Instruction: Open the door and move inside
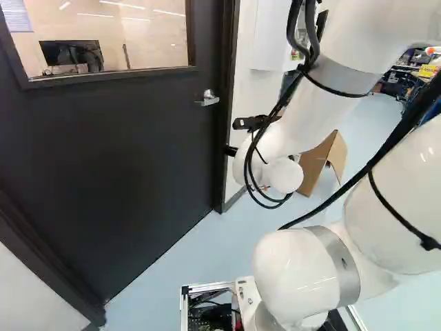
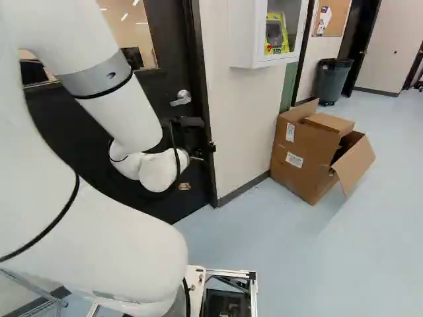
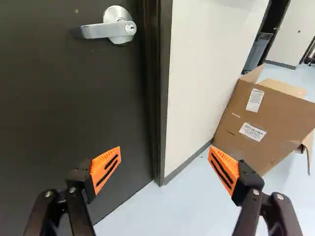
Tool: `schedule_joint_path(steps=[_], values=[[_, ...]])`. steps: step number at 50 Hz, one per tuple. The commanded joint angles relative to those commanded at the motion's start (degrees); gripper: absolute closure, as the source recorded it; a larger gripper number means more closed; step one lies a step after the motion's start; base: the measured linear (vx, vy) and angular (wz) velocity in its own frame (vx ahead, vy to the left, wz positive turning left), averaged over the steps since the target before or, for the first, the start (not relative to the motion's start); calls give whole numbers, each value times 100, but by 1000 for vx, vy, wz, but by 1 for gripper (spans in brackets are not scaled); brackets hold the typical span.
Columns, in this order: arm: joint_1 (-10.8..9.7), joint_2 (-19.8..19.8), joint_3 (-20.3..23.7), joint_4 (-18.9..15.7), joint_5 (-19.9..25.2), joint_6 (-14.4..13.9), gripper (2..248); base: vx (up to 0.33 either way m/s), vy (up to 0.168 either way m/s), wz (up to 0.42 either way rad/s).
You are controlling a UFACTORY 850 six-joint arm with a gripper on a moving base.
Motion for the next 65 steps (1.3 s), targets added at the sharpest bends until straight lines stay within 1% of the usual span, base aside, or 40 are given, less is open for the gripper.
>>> schedule_joint_path(steps=[8,16,52,65], values=[[5,-35,-148,-94,16,0,3,0,0,0],[5,-76,-302,-330,50,0,3,0,0,0],[97,-345,-1063,-1819,320,0,3,0,0,0],[138,-482,-1368,-2291,455,0,3,0,0,0]])
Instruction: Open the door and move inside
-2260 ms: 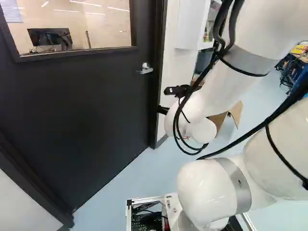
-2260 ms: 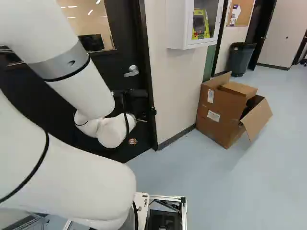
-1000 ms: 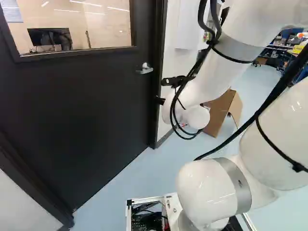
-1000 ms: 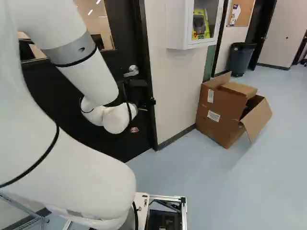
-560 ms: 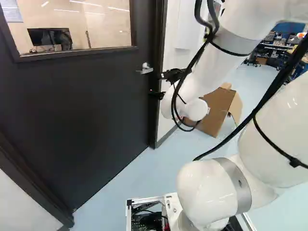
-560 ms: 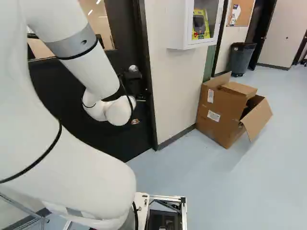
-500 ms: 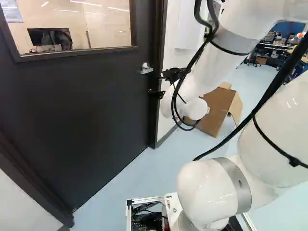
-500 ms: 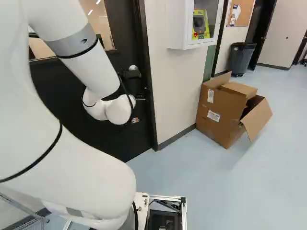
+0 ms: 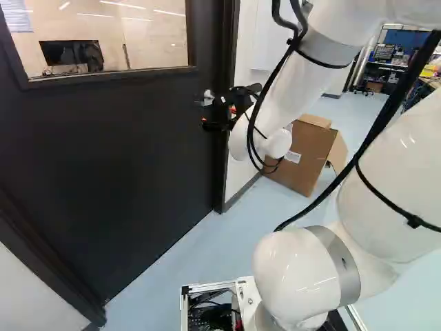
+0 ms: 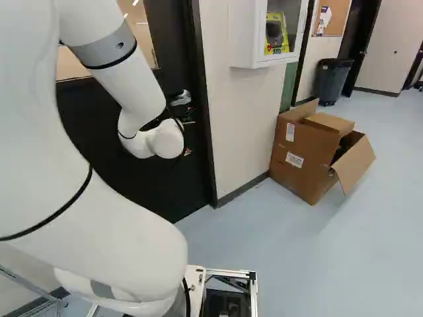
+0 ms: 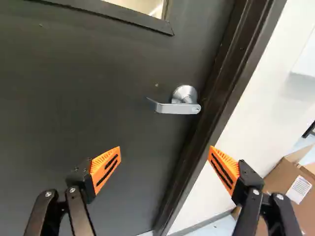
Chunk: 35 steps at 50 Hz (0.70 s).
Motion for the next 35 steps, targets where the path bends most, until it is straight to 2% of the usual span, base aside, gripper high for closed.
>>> schedule_joint_path(steps=[28,35], values=[[8,-284,-658,-1009,298,0,3,0,0,0],[5,-366,-835,-1166,361,0,3,0,0,0]])
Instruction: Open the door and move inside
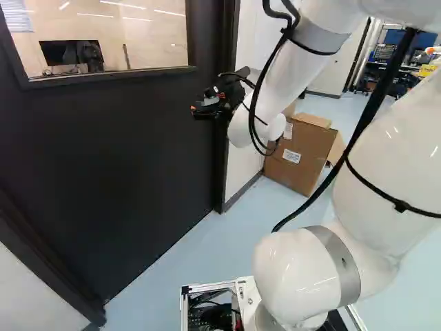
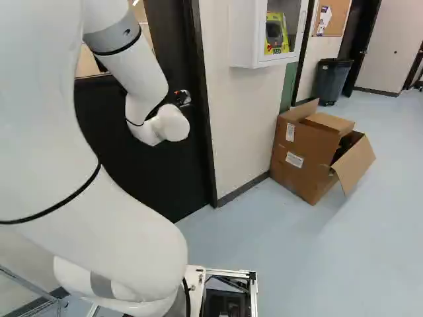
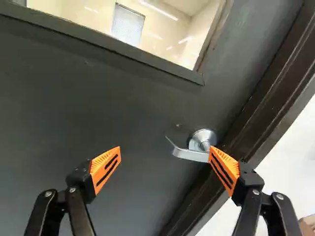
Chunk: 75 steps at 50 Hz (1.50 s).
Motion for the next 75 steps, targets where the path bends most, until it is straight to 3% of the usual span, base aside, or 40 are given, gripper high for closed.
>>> schedule_joint_path(steps=[37,75], values=[[143,-601,-808,-41,20,0,3,0,0,0],[184,-967,-957,-41,20,0,3,0,0,0]])
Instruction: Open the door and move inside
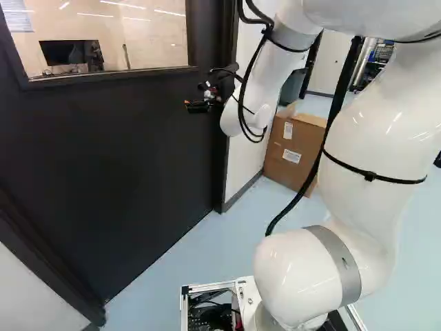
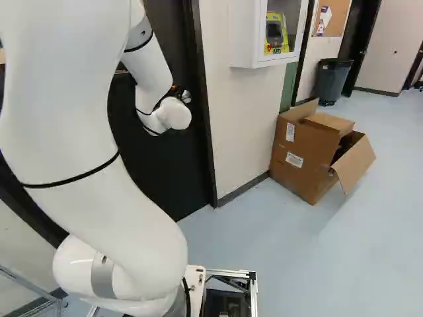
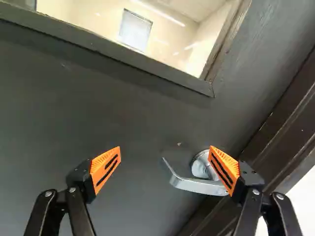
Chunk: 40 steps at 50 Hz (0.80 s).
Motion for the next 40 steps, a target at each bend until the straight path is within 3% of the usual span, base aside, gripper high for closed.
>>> schedule_joint_path(steps=[40], values=[[-7,-644,-145,0,0,0,3,0,0,0]])
